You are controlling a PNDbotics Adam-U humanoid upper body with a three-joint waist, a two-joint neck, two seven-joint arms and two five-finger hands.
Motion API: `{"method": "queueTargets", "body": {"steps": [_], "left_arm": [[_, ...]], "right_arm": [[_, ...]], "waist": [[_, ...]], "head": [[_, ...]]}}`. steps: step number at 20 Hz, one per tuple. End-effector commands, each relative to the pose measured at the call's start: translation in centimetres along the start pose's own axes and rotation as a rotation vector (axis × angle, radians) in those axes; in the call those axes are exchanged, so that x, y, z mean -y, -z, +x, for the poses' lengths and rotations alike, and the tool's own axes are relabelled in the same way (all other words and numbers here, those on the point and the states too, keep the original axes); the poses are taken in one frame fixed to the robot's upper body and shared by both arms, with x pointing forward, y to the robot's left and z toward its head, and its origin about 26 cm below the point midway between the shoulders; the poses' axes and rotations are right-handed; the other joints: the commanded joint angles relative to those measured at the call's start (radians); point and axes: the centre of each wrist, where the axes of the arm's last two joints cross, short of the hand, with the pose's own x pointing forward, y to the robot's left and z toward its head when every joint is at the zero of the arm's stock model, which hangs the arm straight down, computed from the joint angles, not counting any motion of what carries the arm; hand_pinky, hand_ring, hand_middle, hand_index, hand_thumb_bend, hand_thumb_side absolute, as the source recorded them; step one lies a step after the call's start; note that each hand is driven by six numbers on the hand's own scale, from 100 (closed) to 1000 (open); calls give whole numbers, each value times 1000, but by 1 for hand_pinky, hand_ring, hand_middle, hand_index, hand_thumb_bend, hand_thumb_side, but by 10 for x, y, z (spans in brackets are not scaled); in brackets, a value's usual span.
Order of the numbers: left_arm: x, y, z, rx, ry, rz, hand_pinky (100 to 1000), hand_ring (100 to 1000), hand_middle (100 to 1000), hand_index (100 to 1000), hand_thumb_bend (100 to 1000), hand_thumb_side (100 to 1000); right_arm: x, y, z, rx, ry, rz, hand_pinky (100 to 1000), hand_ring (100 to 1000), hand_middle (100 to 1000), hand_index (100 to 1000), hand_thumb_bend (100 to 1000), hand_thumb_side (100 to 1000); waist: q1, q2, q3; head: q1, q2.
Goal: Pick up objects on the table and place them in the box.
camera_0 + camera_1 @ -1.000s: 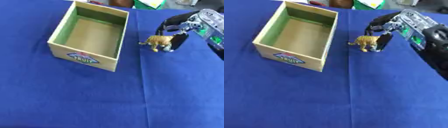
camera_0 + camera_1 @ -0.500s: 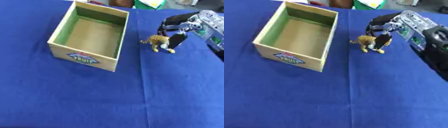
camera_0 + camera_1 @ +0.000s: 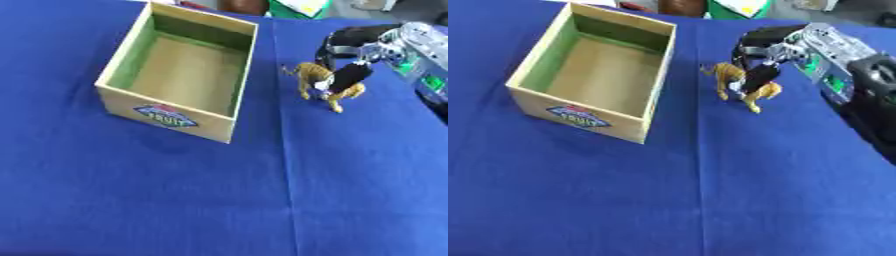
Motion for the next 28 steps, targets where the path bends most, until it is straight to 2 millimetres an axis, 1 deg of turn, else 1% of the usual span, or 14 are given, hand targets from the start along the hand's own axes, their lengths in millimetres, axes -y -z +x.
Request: {"method": "queueTargets", "body": {"steps": [1,4,5,7,11,22,25,28], "left_arm": [[-1,4,4,24,4,-1,562,532,524,745,100,666],[-1,4,4,23,6,-1,562,532,524,747,100,662],[-1,4,4,23,6,-1,562,532,524,748,100,660],[-1,4,4,23,7,-2,562,532,524,748,100,657],[-1,4,4,24,10,-4,562,532,524,748,100,642],[-3,4,4,22,18,-13,563,531,525,748,100,642],[-3,4,4,23,18,-16,563,531,525,748,100,641],[-3,3,4,21,17,-21,563,531,525,747,100,641]], "right_arm": [[14,-13,-9,-30,-19,-68,763,689,444,532,100,540],[15,-14,-8,-31,-18,-96,749,672,427,515,100,498],[17,-15,-7,-29,-20,-110,744,668,425,512,100,475],[22,-18,-4,-24,-27,-139,740,665,420,506,100,462],[41,-28,6,-7,-60,-236,732,653,414,495,100,425],[107,-54,46,70,-106,-480,731,651,411,494,100,398],[127,-57,59,95,-115,-544,732,648,409,492,100,396],[146,-55,72,123,-113,-593,734,646,408,494,100,398]], "waist": [[5,-18,-2],[5,-18,-1],[5,-18,-2],[5,-18,-3],[5,-19,-6],[-2,-29,-9],[-4,-33,-10],[-4,-37,-9]], "head": [[-1,-13],[0,-13],[1,-13],[1,-13],[-1,-13],[-1,-18],[-3,-15],[-7,-11]]}}
